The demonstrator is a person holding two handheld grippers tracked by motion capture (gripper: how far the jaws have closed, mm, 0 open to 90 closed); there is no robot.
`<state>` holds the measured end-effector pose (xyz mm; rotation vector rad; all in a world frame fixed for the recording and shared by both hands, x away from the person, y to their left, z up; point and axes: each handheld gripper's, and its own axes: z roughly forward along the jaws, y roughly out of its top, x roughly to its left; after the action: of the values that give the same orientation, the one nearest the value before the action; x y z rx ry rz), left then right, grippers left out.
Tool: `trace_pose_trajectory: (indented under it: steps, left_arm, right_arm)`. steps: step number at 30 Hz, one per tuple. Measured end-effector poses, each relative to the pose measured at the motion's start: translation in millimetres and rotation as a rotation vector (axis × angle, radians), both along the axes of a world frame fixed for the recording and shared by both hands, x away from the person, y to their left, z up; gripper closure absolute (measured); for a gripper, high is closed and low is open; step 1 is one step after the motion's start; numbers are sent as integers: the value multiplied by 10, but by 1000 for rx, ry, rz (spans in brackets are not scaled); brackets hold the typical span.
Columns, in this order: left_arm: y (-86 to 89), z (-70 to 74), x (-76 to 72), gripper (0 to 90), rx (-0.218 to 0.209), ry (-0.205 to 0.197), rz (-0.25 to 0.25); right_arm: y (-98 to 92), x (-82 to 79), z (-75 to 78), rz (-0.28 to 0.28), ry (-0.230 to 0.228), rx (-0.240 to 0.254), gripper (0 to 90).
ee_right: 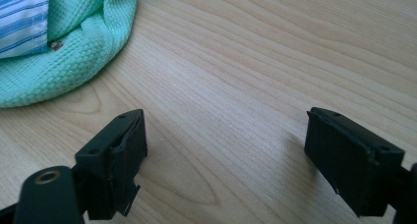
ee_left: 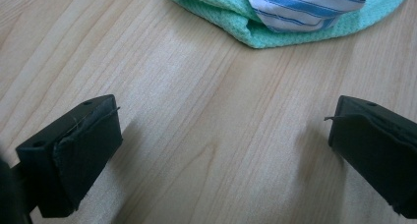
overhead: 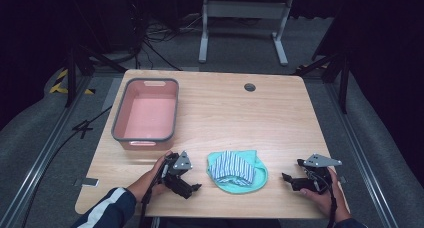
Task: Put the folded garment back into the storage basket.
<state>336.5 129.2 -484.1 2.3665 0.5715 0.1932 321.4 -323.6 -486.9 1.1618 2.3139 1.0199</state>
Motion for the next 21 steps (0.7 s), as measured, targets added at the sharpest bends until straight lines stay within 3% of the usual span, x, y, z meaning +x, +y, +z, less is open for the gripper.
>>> trace_pose_trajectory:
  steps: [21]
  left_arm:
    - [33,4,20,0,4,0,-28]
  right_arm:
    - [14,-5,2,-43,5,3,158]
